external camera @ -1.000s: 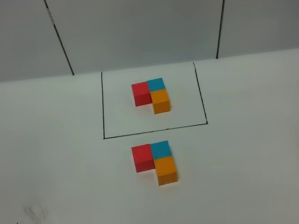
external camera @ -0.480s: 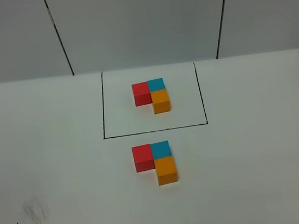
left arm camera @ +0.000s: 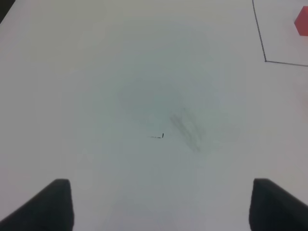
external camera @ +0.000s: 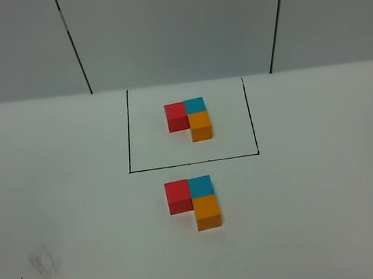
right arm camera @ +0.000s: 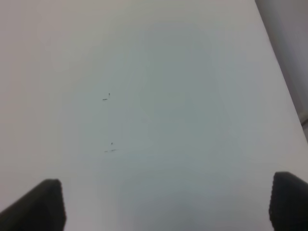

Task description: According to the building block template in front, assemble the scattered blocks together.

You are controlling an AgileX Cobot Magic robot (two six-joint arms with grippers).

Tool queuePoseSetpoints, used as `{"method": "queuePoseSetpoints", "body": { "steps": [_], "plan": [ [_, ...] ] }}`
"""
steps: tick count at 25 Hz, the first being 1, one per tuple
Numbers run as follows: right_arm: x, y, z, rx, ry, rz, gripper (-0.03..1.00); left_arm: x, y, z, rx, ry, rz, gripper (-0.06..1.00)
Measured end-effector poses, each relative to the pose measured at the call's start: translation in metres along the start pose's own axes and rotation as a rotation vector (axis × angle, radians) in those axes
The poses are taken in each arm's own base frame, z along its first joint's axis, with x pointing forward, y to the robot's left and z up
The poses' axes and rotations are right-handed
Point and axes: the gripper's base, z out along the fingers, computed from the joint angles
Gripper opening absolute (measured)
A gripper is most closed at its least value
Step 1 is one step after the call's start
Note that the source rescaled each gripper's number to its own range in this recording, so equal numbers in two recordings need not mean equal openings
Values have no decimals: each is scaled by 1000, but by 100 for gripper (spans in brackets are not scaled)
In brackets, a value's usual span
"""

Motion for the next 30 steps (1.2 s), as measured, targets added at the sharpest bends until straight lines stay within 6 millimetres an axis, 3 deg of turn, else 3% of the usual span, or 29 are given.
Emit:
{"method": "queuePoseSetpoints", "body": {
  "steps": [10,18,30],
  "plan": [
    [24,3,-4,-59,-52,-34,75,0,0,0,0,0,0,94],
    [48,11,8,-135,-36,-50,75,0,0,0,0,0,0,94],
    [57,17,27,-165,-106,-64,75,0,0,0,0,0,0,94]
  ]
}}
